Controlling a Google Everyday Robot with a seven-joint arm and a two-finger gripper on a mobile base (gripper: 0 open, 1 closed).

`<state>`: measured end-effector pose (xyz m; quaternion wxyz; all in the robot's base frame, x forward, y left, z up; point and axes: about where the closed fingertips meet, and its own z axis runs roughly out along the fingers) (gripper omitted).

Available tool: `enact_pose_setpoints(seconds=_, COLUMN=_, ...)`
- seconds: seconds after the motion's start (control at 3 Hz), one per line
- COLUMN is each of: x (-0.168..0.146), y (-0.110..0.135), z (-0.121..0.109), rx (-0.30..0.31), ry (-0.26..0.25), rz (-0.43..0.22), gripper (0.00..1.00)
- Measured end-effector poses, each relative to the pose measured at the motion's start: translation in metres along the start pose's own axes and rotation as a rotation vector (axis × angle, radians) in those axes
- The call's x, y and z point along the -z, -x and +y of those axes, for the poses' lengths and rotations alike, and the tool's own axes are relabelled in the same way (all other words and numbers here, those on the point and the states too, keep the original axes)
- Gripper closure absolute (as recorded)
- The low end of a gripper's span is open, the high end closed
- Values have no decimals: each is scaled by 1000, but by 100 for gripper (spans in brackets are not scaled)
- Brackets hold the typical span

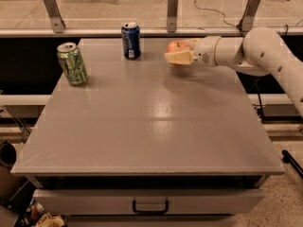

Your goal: Pick apple

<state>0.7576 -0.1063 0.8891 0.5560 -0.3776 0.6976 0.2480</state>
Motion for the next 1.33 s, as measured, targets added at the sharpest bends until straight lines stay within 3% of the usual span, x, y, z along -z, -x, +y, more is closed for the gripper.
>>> enact_pose_setpoints(seconds=1.0, x=53, y=85, z=-22, rx=166, ry=-123, rz=-91, gripper=100)
enact_pose_setpoints(seconds=1.33, x=53, y=85, z=-22, rx=166, ry=-123, rz=-91, gripper=100)
